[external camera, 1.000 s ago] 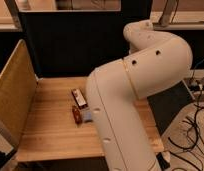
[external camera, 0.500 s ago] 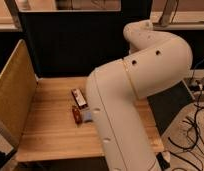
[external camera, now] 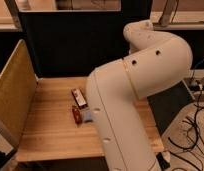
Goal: Place the pepper in the ceramic cup
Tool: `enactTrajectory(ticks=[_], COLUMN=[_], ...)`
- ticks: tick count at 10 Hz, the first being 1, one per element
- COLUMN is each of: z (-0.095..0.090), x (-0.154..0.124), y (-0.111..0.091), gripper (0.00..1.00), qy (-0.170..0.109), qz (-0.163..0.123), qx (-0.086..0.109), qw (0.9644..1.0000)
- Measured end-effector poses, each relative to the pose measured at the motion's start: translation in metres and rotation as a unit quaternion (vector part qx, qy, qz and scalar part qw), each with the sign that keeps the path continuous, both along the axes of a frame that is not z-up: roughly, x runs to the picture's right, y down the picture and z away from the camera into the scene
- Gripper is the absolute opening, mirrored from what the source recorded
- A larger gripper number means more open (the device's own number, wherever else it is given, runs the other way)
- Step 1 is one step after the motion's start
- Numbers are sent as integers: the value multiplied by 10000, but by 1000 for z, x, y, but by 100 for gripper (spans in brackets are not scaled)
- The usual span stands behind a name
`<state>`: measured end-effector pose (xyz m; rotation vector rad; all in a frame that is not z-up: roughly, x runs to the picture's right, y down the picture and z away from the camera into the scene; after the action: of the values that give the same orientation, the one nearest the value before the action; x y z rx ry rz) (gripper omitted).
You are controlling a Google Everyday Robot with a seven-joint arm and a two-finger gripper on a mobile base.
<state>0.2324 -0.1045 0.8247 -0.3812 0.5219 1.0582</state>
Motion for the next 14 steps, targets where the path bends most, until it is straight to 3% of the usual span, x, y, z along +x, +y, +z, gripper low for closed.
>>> enactTrajectory(ticks=[7, 9, 10, 13, 14], z=[0, -2, -4, -19, -25], x=[-1, -33, -56, -108, -118], y=[-1, -10, -11, 4, 11], gripper=[80, 80, 80, 80, 80], qy=[-7, -262, -433, -809, -846], qz=[-62, -484, -796, -1469, -1458], qx=[8, 65, 75, 66, 48], qw=[10000, 9985, 9959, 9858, 9857])
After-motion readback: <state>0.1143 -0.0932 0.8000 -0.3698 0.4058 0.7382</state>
